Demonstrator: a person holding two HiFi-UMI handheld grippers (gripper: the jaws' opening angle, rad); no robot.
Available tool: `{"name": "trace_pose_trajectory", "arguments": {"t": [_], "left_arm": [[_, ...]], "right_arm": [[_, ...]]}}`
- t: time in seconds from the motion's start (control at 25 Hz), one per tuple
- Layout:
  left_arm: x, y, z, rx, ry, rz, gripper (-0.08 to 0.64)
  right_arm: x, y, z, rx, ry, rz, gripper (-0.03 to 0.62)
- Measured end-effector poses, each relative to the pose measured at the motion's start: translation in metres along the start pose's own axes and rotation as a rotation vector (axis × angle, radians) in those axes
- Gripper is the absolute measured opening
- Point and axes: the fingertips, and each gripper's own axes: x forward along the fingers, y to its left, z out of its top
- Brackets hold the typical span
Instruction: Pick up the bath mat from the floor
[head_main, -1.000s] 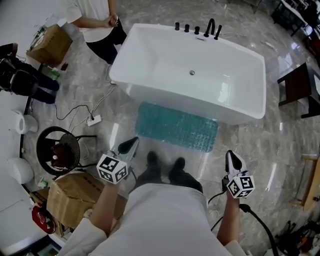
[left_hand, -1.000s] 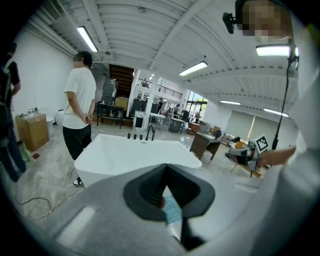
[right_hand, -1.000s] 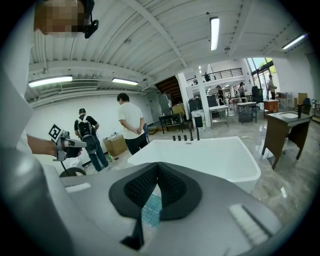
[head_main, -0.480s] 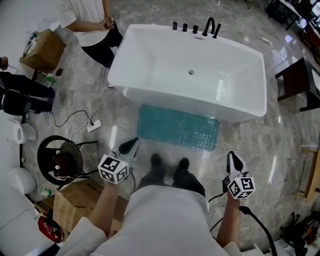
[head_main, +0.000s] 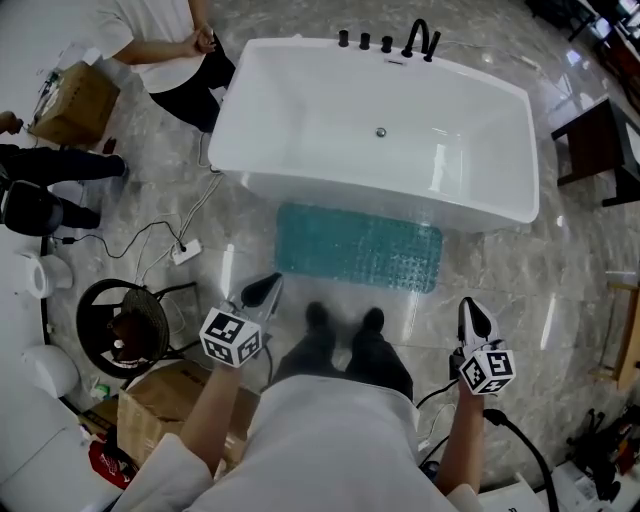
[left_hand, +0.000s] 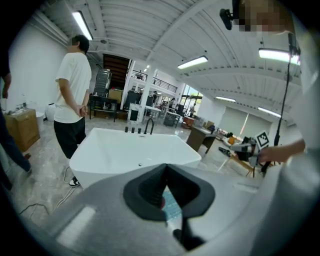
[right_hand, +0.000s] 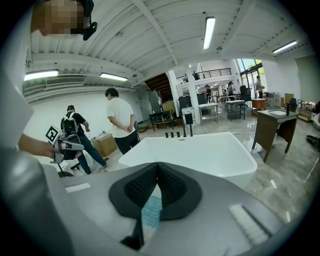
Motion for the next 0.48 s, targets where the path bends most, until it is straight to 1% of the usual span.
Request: {"name": "trace_pose_trajectory", "arguments": {"t": [0.16, 0.48], "left_arm": [[0.009, 0.008, -0.003, -0.003, 0.007, -0.006, 0.002], [0.035, 0.030, -0.016, -0.027, 0.006, 0.016, 0.002]], "right_arm": [[0.013, 0.001, -0.004, -0.003, 0.016, 0.005, 0.006], [0.046, -0.007, -0.017, -0.019, 0.053, 0.024, 0.006]]}}
